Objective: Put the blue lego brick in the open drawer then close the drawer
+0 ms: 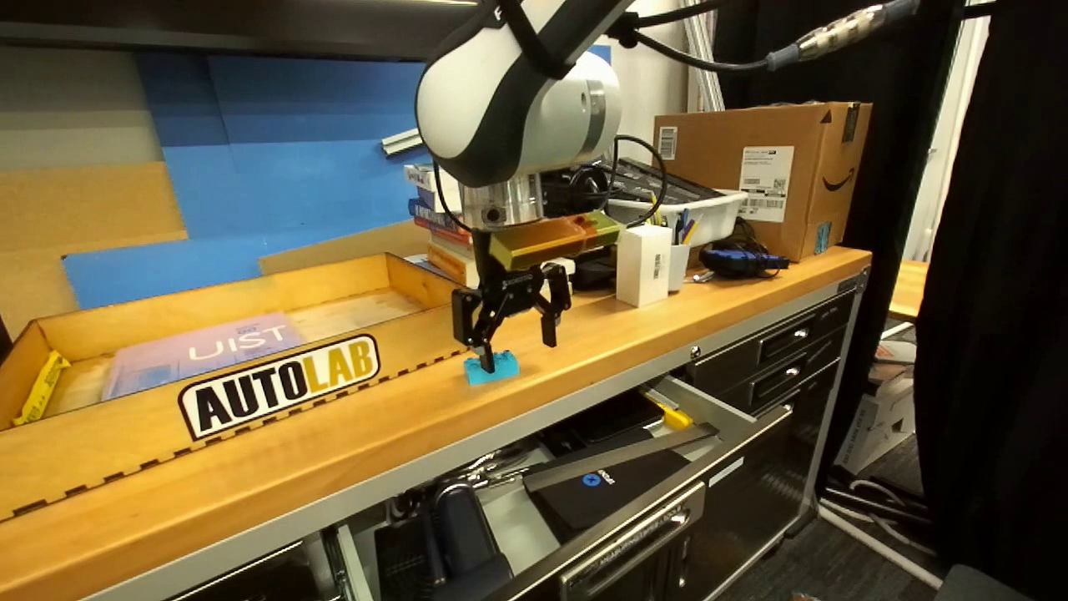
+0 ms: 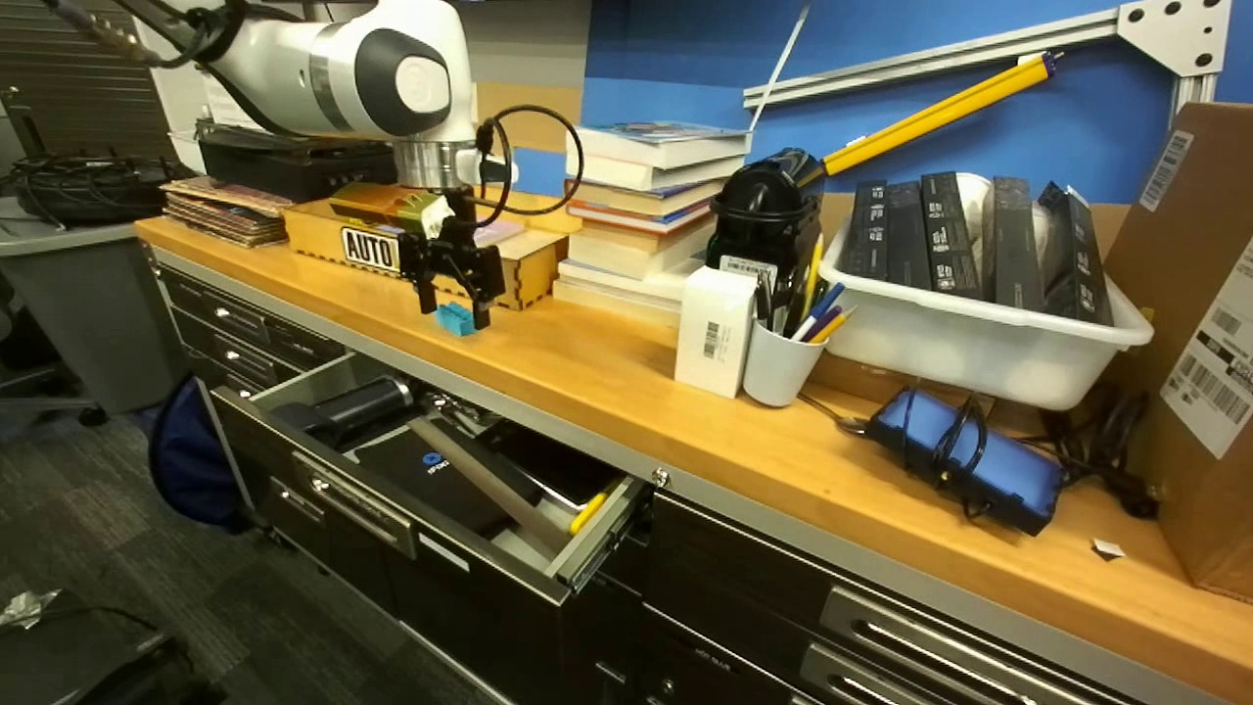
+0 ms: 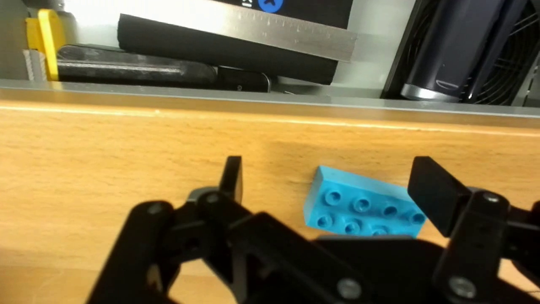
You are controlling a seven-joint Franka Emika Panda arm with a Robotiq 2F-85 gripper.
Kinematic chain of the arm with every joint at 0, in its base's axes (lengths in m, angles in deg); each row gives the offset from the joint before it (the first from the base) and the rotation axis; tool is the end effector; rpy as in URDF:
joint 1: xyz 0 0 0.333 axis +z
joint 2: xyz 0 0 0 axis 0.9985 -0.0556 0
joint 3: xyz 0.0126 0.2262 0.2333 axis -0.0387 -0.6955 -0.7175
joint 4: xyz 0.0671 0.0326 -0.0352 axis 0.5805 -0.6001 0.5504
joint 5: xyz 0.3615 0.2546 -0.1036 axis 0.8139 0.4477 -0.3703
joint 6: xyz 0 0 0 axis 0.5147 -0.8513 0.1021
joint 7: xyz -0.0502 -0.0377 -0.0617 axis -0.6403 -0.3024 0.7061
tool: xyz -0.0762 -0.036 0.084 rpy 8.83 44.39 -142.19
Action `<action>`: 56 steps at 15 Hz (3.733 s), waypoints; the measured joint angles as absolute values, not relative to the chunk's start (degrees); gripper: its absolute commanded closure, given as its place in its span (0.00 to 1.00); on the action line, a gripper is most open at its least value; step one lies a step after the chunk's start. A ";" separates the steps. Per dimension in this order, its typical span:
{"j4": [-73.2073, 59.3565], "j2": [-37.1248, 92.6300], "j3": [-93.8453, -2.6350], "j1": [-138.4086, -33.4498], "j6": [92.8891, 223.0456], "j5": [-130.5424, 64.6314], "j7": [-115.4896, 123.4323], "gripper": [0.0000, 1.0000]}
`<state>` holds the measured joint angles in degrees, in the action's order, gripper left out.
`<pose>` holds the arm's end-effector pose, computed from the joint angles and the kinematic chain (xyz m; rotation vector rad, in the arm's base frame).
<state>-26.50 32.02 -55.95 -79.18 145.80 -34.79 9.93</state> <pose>0.6375 0.1229 0.3295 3.0795 0.0907 -0.0293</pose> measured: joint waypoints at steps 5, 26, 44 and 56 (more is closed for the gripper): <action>-24.73 29.82 -55.95 -77.73 148.64 -38.24 16.82 0.00; -21.32 26.42 -57.07 -77.88 150.97 -34.22 5.40 0.00; -37.37 37.44 -56.13 -81.80 156.35 -32.87 2.03 0.82; -56.17 39.62 -52.04 -86.68 164.55 -25.40 -5.56 0.09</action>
<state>-56.17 39.62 -52.04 -86.68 164.55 -25.40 -5.56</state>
